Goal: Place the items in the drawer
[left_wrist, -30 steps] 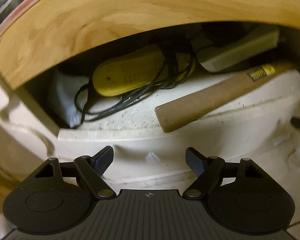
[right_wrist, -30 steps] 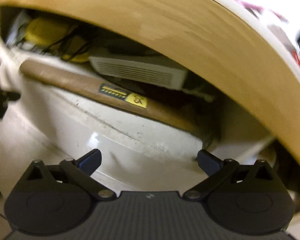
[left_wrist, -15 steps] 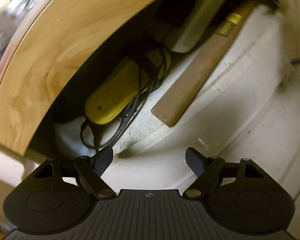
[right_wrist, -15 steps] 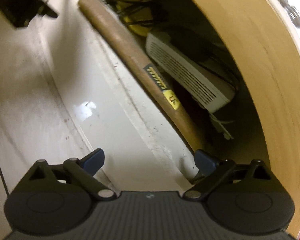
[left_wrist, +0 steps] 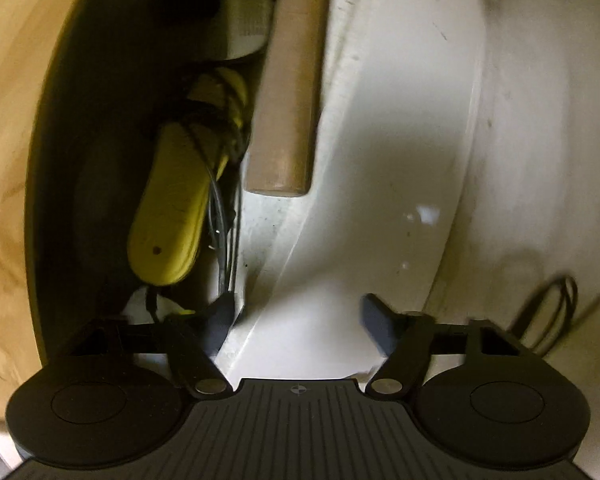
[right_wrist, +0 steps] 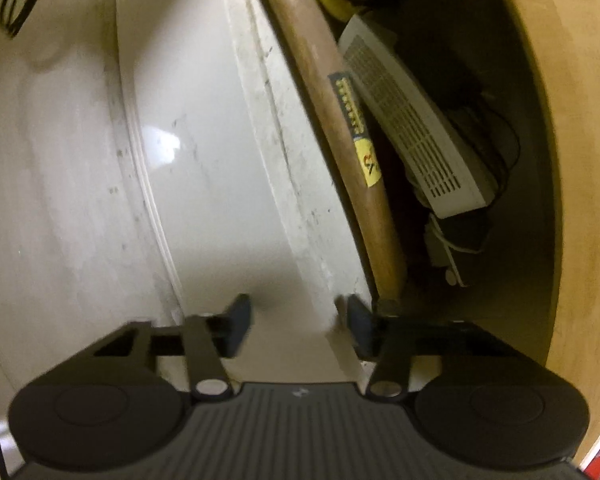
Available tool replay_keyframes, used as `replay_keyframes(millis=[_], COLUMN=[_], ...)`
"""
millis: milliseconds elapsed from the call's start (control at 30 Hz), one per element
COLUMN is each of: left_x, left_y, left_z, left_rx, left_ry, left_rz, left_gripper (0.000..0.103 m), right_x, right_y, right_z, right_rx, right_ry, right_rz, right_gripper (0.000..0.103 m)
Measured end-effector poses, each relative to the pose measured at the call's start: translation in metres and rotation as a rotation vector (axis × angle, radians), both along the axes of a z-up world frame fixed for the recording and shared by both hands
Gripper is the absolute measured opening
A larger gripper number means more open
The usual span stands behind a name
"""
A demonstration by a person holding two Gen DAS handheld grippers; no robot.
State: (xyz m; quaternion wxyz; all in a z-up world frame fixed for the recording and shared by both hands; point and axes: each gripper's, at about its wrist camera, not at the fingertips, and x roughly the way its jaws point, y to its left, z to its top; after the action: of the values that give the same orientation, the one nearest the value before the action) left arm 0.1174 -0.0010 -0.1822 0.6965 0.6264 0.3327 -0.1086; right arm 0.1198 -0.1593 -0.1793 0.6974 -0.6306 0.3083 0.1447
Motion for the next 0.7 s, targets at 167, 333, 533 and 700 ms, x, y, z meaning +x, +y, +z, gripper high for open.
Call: replay_keyframes(millis=[167, 333, 533, 700], left_x=[-0.007, -0.010, -0.021, -0.035], left_y=[0.001, 0.005, 0.003, 0.003], left_z=[-0.004, 0.001, -0.001, 0.001], left_rx=[0.084, 0.099, 0.083, 0.069], left_ry=[-0.012, -0.016, -0.017, -0.010], left_rz=[-0.063, -0.082, -0.071, -0.069], left_gripper=[0.050, 0.050, 0.049, 0.049], right_x=[-0.003, -0.009, -0.021, -0.036], right_y=[0.002, 0.002, 0.001, 0.000], right_z=[-0.005, -0.007, -0.006, 0.000], right_rx=[-0.058, -0.096, -0.119, -0.126], right_ry=[0.004, 0.018, 0.047, 0.073], right_rz=[0.031, 0.058, 0.079, 0.089], right_gripper=[0.048, 0.046, 0.043, 0.042])
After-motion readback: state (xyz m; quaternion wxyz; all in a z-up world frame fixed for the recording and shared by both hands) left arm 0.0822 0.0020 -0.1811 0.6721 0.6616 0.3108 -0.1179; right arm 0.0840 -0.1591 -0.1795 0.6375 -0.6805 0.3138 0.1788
